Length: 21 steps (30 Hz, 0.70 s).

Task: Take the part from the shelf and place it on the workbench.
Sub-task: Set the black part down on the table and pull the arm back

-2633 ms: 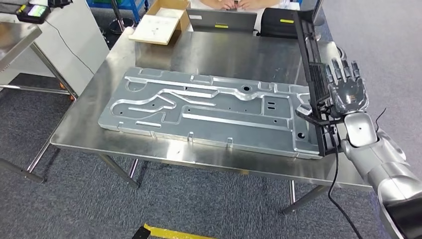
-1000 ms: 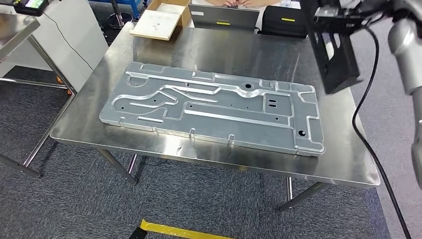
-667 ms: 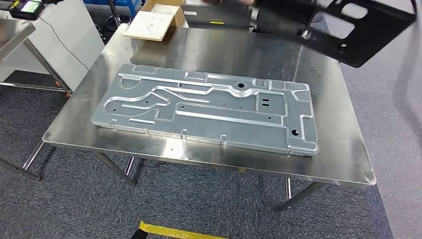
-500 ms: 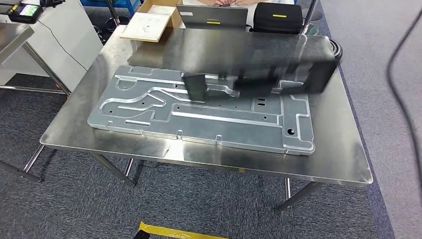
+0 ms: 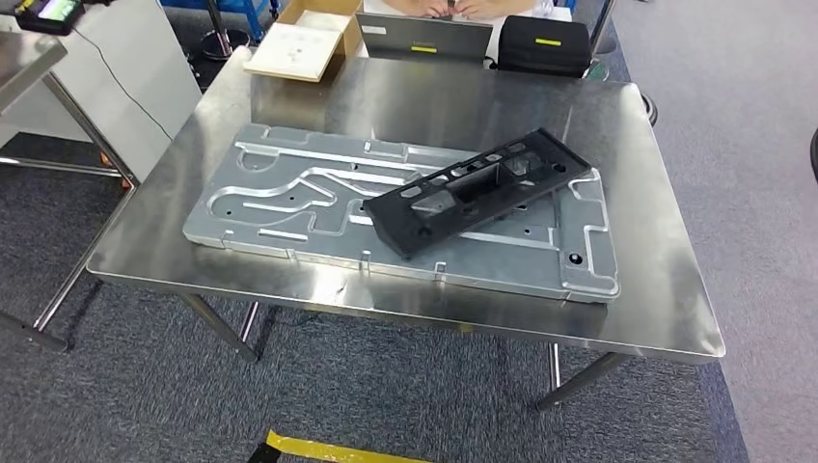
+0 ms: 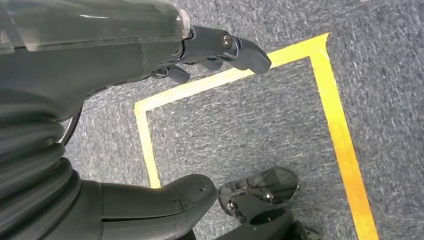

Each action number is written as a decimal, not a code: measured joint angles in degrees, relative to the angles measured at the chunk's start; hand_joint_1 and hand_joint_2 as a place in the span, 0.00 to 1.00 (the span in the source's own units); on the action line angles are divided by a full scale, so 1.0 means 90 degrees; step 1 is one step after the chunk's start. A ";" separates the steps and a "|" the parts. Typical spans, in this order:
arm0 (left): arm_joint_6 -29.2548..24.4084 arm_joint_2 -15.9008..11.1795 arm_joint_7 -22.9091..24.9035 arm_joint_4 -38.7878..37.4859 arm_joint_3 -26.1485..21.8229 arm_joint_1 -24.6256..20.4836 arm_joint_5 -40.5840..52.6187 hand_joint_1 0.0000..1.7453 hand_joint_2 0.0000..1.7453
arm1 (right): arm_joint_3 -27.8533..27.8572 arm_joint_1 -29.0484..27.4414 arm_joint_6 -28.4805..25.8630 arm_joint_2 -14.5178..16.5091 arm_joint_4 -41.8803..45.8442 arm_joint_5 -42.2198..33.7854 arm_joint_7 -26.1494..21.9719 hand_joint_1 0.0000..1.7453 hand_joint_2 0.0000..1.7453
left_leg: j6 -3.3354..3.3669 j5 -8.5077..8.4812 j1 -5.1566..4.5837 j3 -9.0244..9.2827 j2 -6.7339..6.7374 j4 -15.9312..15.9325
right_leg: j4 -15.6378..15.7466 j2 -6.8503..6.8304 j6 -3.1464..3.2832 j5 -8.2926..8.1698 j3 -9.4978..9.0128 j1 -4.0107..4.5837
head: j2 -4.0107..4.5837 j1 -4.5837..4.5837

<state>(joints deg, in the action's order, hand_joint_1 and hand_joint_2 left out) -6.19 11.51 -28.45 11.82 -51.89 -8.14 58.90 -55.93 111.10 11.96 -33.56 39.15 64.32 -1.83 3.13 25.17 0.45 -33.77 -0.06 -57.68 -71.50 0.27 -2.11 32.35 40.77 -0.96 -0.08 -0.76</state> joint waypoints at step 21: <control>-0.0112 -0.0090 0.0176 0.0000 -0.0002 -0.0008 -0.0028 0.00 0.00 | 0.3031 -0.4502 -0.4248 -0.1414 0.2041 -0.1979 0.0152 0.00 0.00 | -0.0154 0.0180 -0.0044 -0.0200 -0.0012 -0.0503 | 0.1480 -0.0015 0.0228 -0.0834 -0.0679 0.0016 | -0.0001 0.0007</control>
<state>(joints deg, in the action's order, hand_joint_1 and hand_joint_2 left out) -7.20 10.69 -26.87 11.82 -51.91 -8.21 58.65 -28.66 70.58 -26.27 -46.29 57.51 46.51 -0.45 1.74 26.79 0.06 -35.57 -0.17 -62.20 -58.18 0.13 -0.06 24.84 34.66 -0.82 -0.09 -0.70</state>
